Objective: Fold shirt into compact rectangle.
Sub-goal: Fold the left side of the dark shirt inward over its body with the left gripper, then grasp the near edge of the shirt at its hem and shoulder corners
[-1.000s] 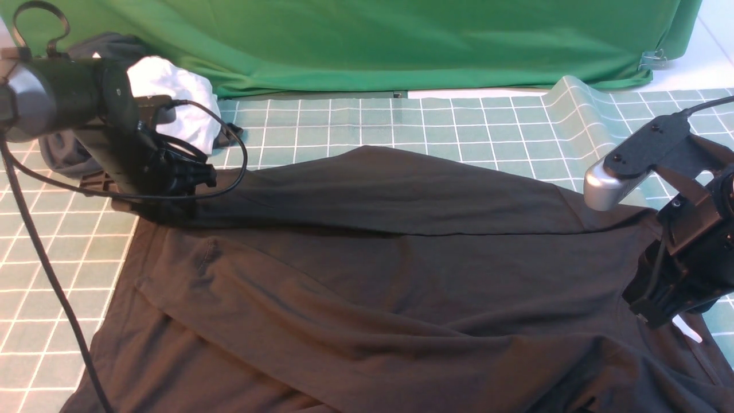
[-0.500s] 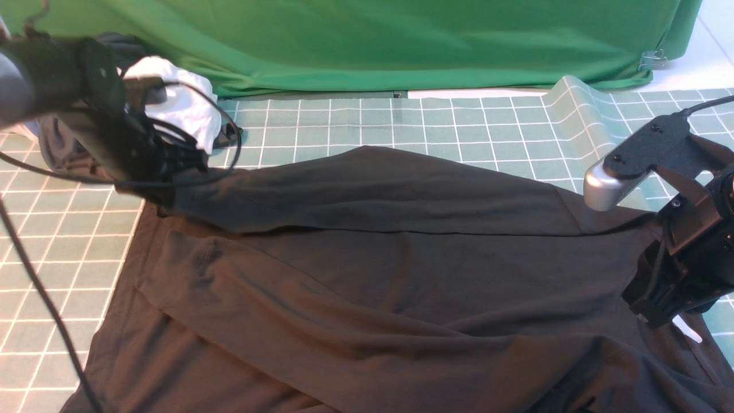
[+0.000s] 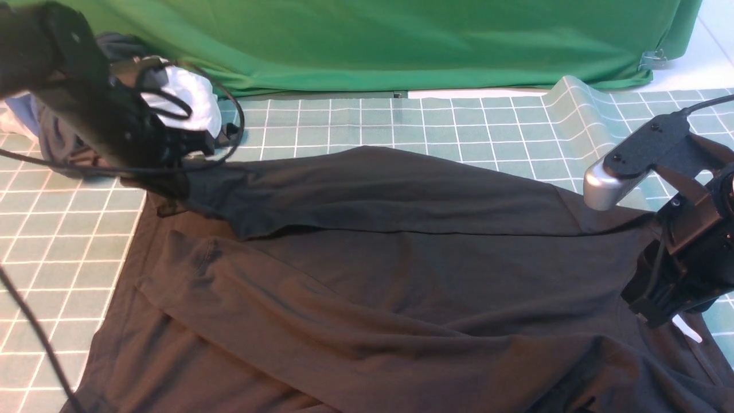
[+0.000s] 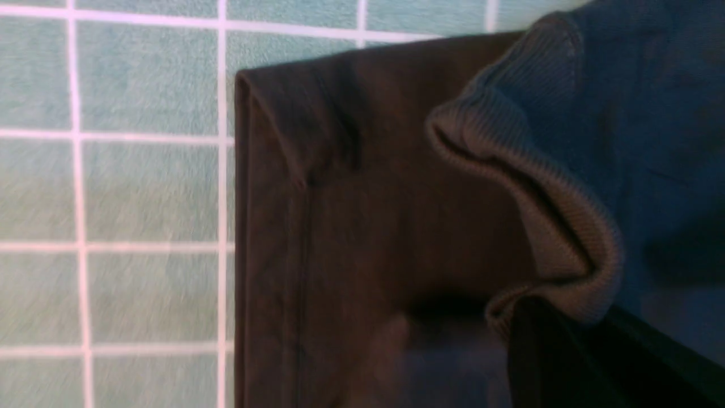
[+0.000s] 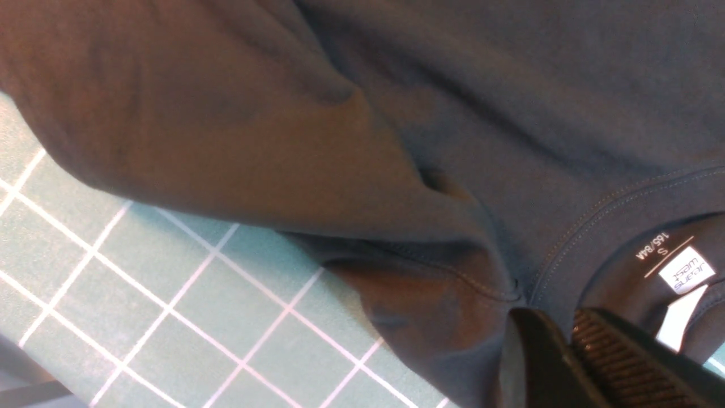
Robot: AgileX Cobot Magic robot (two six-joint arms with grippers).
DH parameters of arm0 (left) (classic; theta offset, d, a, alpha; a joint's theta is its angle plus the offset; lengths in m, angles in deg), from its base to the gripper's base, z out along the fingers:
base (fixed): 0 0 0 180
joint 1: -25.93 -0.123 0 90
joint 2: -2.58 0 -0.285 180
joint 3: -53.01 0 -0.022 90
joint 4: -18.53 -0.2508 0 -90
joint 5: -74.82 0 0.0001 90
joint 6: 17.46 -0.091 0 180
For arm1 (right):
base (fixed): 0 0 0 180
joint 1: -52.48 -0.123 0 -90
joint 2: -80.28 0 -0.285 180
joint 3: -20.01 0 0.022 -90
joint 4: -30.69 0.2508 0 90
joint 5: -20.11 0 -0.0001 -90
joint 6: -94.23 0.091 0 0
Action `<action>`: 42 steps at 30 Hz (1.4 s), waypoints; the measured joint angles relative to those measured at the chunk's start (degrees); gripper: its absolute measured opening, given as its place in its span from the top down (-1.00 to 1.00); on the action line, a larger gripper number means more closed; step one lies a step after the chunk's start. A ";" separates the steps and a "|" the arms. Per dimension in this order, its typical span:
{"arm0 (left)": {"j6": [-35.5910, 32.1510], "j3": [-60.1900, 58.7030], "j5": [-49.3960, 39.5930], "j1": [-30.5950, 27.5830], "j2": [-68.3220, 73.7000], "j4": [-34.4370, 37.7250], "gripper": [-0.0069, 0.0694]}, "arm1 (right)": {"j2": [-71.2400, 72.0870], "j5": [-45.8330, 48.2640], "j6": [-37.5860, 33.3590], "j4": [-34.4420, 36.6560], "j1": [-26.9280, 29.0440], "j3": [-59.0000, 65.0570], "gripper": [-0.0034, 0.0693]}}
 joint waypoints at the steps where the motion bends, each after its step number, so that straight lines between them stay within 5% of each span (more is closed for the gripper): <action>1: 0.00 0.00 -0.92 0.00 -1.38 0.06 0.78 | 0.00 -0.11 0.00 0.00 0.00 0.00 0.63; 13: 3.08 -12.78 -7.49 0.00 -16.36 0.32 0.78 | 0.00 -2.62 -0.85 0.00 0.00 0.00 0.62; 26: 4.99 -37.88 -1.69 0.00 -25.64 3.83 0.76 | 0.00 -4.47 -0.89 0.07 0.00 0.00 0.60; 30: 5.08 -39.35 -1.33 0.00 -25.67 2.13 0.57 | 0.00 -4.14 -0.89 -0.56 0.00 0.00 0.58; 37: 4.80 -34.92 -3.96 0.00 -25.67 -2.06 -0.13 | 0.00 4.60 5.17 -8.88 0.94 0.00 0.57; 42: 4.31 -33.27 -8.78 0.00 -28.96 -3.16 -0.12 | 1.57 6.23 6.93 -8.88 5.53 3.49 0.56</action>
